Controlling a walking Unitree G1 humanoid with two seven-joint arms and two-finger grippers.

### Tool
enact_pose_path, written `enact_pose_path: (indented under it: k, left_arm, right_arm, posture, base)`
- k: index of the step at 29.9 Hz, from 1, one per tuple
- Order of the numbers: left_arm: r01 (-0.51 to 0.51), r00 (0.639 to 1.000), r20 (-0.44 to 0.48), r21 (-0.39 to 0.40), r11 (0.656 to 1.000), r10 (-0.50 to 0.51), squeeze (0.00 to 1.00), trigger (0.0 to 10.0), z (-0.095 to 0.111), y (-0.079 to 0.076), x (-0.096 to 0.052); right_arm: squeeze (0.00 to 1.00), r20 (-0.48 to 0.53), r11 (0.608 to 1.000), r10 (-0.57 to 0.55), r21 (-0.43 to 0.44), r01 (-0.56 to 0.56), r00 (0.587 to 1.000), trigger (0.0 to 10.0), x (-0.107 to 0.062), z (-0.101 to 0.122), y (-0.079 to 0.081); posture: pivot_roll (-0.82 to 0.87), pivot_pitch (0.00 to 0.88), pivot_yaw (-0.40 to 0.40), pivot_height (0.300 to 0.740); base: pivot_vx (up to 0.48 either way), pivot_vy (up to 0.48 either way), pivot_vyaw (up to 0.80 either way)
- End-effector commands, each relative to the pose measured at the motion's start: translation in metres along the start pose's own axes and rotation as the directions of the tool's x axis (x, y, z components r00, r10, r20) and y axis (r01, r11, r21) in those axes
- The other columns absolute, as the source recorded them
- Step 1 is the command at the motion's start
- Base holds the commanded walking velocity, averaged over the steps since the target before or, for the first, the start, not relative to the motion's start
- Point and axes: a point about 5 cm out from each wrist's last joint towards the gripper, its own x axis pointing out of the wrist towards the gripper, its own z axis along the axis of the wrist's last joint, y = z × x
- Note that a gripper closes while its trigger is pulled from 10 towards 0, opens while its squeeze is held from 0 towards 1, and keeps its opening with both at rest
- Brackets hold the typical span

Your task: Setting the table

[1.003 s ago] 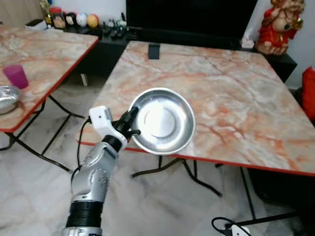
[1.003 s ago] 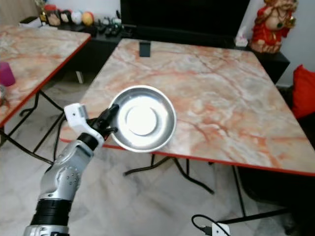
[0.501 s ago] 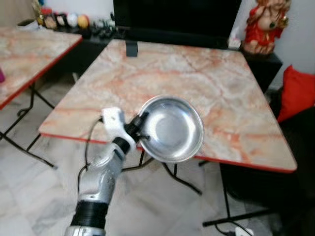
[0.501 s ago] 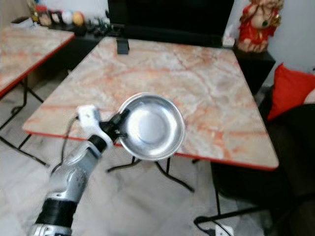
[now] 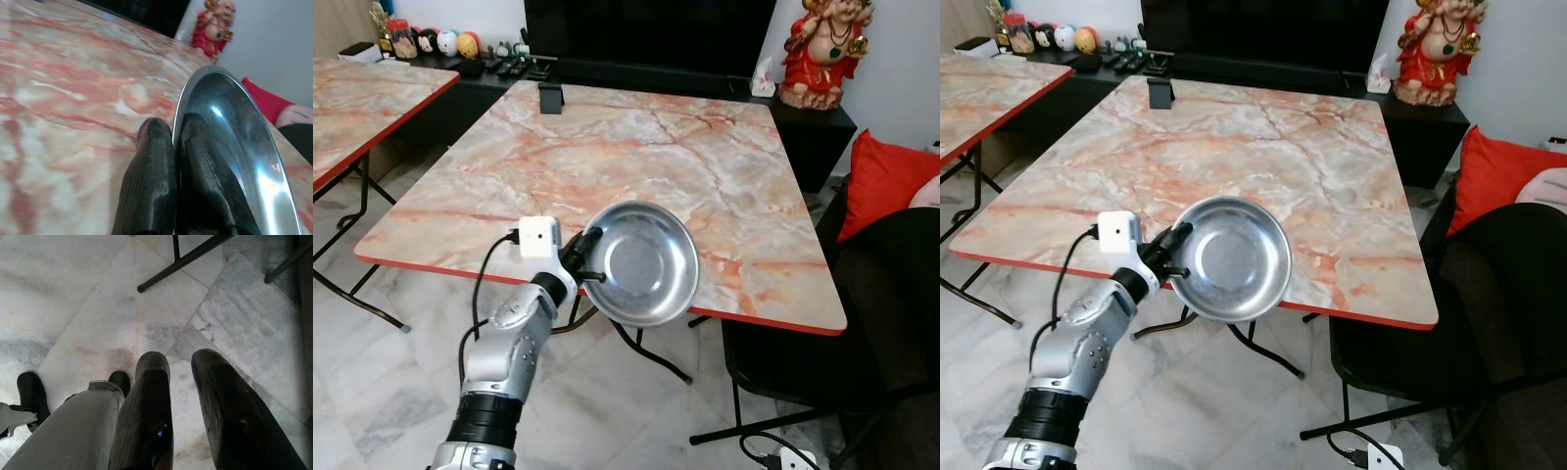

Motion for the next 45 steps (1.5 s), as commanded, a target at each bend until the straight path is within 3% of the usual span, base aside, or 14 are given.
enact_pose_path:
  k: [1,15,33,41,45]
  left_arm:
    - [0.001,1.000,0.029,0.012,1.000,-0.002,0.00,10.0,0.008,-0.001,0.003]
    - [-0.025,0.999,0.027,0.009,1.000,0.025,0.00,10.0,0.010,0.005,0.005]
    - [0.015,1.000,0.012,-0.005,1.000,-0.015,0.00,10.0,0.006,-0.006,0.011]
    - [0.000,1.000,0.007,0.008,1.000,0.000,0.00,10.0,0.006,-0.003,0.011]
    - [-0.054,0.999,0.000,-0.022,0.998,0.054,0.00,10.0,0.006,0.007,0.009]
  right_arm:
    - [0.00,-0.001,1.000,-0.001,0.006,0.001,1.000,10.0,0.000,0.000,0.000]
    - [0.00,0.000,1.000,0.001,0.003,-0.001,1.000,10.0,0.000,0.001,0.000]
    - [0.00,0.004,1.000,0.009,-0.004,-0.009,1.000,10.0,0.001,0.002,0.002]
    - [0.00,0.005,1.000,0.012,-0.005,-0.012,1.000,10.0,0.001,0.003,0.002]
    - [0.00,0.006,1.000,0.014,-0.003,-0.014,1.000,10.0,0.001,0.003,0.003]
  posture:
    - [0.15,0.000,-0.087,0.727]
    - [0.15,0.000,-0.087,0.727]
    - [0.13,0.000,-0.078,0.727]
    - [0.13,0.000,-0.077,0.727]
    - [0.13,0.000,-0.075,0.727]
  base:
    - [0.000,0.000,0.00]
    - [0.155,0.000,0.00]
    - [0.312,0.000,0.00]
    - [0.315,0.000,0.00]
    - [0.066,0.000,0.00]
